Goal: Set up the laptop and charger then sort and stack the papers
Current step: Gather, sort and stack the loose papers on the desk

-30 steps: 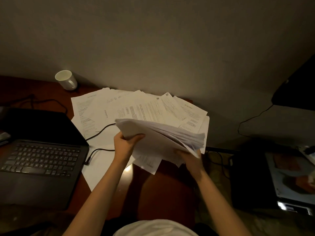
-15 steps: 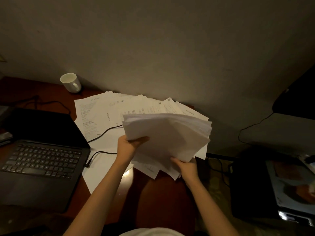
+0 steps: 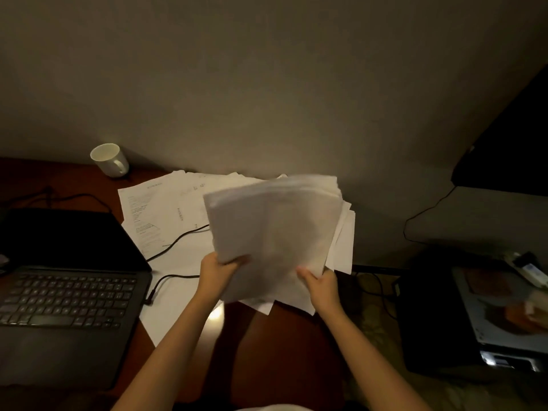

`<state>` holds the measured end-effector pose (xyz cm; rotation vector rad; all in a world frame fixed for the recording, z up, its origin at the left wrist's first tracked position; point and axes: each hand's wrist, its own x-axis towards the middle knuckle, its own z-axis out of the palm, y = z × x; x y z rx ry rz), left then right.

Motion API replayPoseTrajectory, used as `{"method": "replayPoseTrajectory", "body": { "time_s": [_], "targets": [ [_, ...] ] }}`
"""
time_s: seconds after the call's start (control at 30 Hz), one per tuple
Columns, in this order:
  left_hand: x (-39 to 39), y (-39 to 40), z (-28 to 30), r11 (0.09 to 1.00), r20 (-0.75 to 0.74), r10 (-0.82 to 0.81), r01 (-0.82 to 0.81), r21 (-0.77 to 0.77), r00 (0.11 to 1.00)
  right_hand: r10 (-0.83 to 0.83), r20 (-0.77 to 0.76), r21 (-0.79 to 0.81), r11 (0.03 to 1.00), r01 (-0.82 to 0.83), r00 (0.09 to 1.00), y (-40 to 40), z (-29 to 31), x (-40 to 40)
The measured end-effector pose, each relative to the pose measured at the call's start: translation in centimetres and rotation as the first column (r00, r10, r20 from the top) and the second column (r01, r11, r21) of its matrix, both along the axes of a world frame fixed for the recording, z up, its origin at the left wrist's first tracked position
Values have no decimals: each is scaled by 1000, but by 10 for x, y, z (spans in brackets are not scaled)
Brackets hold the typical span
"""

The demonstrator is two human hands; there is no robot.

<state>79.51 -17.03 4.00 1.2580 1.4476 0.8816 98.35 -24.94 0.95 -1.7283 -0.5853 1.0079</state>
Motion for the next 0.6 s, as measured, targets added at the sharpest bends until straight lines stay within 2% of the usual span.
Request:
{"method": "replayPoseTrajectory", "body": {
  "time_s": [0.1, 0.17, 0.27, 0.33, 0.37, 0.43, 0.53, 0.6],
  "targets": [
    [-10, 0, 9, 1000, 85, 28, -29, 11, 996, 8, 33, 56, 998, -10, 999, 4, 17, -4],
    [-21, -4, 15, 999, 138, 33, -33, 1, 990, 0, -6, 93, 996, 1, 1000, 7, 27, -8],
    [-44, -16, 13, 996, 203, 68, -54, -76, 977, -1, -83, 158, 987, 14, 997, 11, 43, -23],
    [-60, -28, 8, 984, 268, 159, -129, -126, 950, 3, -90, 158, 987, 11, 996, 14, 50, -38],
    [-66, -34, 7, 962, 353, 264, -218, -165, 897, 6, -87, 146, 989, 7, 996, 15, 53, -46],
    [-78, -42, 5, 877, 530, 481, -381, -294, 699, 20, -106, 121, 993, -7, 994, 15, 53, -63],
    [-95, -51, 5, 815, 689, 571, -408, -412, 446, 67, -153, 117, 992, -49, 986, 12, 57, -93],
    [-108, -57, 10, 768, 729, 619, -420, -484, 292, 134, -164, 108, 987, -117, 977, 9, 61, -113]
  ]
}}
